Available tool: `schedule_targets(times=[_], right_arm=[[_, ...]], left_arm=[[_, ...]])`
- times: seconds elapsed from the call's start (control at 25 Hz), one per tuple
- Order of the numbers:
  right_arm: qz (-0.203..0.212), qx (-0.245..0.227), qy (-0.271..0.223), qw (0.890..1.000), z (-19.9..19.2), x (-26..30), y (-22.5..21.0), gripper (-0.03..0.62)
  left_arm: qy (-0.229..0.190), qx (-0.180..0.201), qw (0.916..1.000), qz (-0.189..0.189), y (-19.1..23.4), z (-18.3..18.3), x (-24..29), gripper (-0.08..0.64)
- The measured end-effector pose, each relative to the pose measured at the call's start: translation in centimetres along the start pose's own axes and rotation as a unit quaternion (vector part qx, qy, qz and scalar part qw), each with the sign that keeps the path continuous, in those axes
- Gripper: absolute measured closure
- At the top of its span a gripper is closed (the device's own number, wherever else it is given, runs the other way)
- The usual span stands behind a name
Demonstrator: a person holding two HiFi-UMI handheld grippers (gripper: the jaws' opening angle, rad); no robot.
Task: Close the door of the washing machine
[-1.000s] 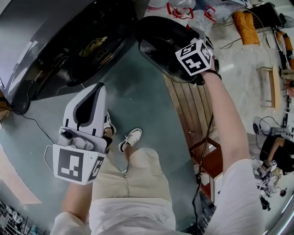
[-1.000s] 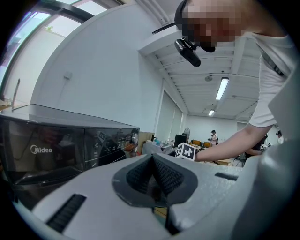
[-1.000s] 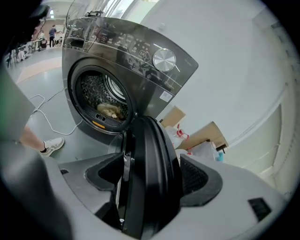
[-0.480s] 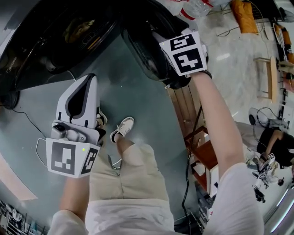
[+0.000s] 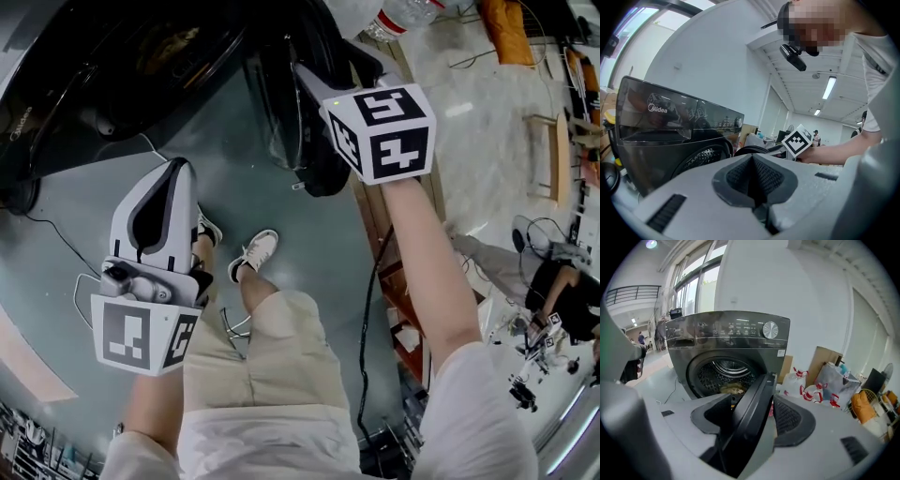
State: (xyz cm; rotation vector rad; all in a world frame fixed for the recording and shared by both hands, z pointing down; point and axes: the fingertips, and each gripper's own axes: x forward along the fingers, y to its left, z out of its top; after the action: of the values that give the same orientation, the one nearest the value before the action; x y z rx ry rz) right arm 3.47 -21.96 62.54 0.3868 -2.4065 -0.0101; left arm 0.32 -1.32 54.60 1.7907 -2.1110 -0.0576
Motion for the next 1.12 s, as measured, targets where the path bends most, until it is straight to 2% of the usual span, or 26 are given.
schedule_targets(times=[0.44,1.12], right_arm=[[0.030,0.074,-0.037,0.996,2.6,2.0,5.9,0.296],[0.106,0.112,-0.025,0.988,6.5,5.3,11.4,0.276]], left_arm=[[0.016,-0.014,0.9994,0.029,4.2,0.0,-2.8,0.555],[0.020,-0.034,0.9978,0.053,7.6,0.5,-5.6,0.555]])
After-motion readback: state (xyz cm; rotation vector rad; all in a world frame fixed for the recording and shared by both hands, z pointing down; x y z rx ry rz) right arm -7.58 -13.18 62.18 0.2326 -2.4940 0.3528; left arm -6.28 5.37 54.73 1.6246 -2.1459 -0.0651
